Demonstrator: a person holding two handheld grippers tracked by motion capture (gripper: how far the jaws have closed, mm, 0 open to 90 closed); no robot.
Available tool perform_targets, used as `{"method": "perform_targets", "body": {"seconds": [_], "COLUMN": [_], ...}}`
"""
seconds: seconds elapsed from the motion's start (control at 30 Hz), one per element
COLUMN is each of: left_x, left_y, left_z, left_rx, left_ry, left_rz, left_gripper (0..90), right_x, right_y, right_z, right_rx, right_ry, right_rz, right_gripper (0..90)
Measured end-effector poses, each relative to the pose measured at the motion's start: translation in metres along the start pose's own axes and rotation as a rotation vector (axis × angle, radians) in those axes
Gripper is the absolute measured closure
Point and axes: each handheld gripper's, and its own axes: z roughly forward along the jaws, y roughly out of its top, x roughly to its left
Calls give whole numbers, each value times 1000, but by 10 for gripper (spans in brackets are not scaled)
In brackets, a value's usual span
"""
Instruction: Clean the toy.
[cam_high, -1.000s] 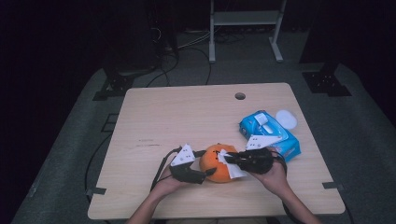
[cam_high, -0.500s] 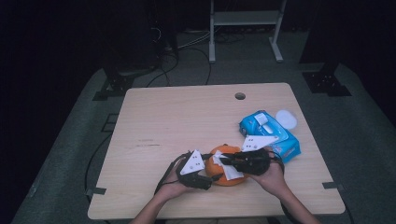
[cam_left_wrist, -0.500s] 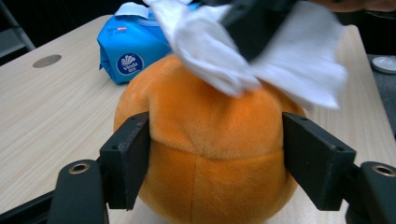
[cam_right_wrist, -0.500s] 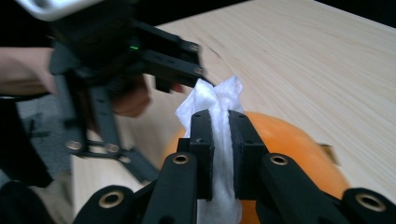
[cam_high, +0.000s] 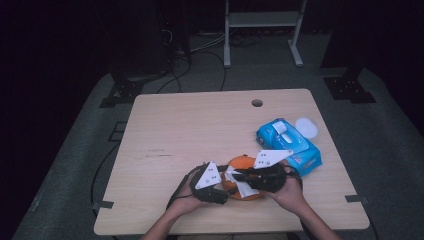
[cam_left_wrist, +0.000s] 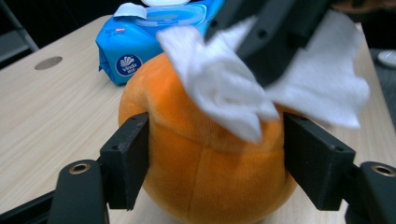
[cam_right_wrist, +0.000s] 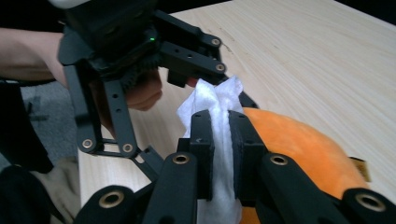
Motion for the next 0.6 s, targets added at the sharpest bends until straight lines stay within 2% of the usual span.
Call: {"method": "perform_targets", "body": {"seconds": [0.07, 0.13, 0.17, 0.23, 0.3, 0.33, 0.47, 0.57, 0.6], "left_x": [2, 6, 7, 13, 18, 18, 11, -1, -4], "left_y": [-3, -6, -6, -5, -5, -5, -4, 3, 3], "left_z": [-1, -2, -2, -2, -1, 0, 0, 1, 1], "left_rx": [9, 10, 5, -16, -48, -44, -35, -16, -14], "left_ry": [-3, -8, -15, -58, -89, -86, -55, -32, -26], "left_rz": [-8, -35, -64, -146, -255, -261, -172, -41, -23], "left_gripper": [287, 277, 253, 180, 155, 164, 261, 284, 290], "right_x": [-7, -20, -26, -36, -35, -32, -17, -2, 1], "right_y": [-2, -9, -14, -24, -27, -26, -16, -5, -3], "right_z": [-5, -11, -14, -17, -17, -16, -10, -2, -2], "right_rx": [-7, -8, -4, -9, -8, -3, -14, -5, 2], "right_ry": [-26, -64, -79, -62, -46, -38, 2, 20, 17], "right_rz": [22, 59, 85, 143, 148, 142, 106, 40, 20], "right_gripper": [805, 804, 804, 805, 804, 804, 804, 803, 804]}}
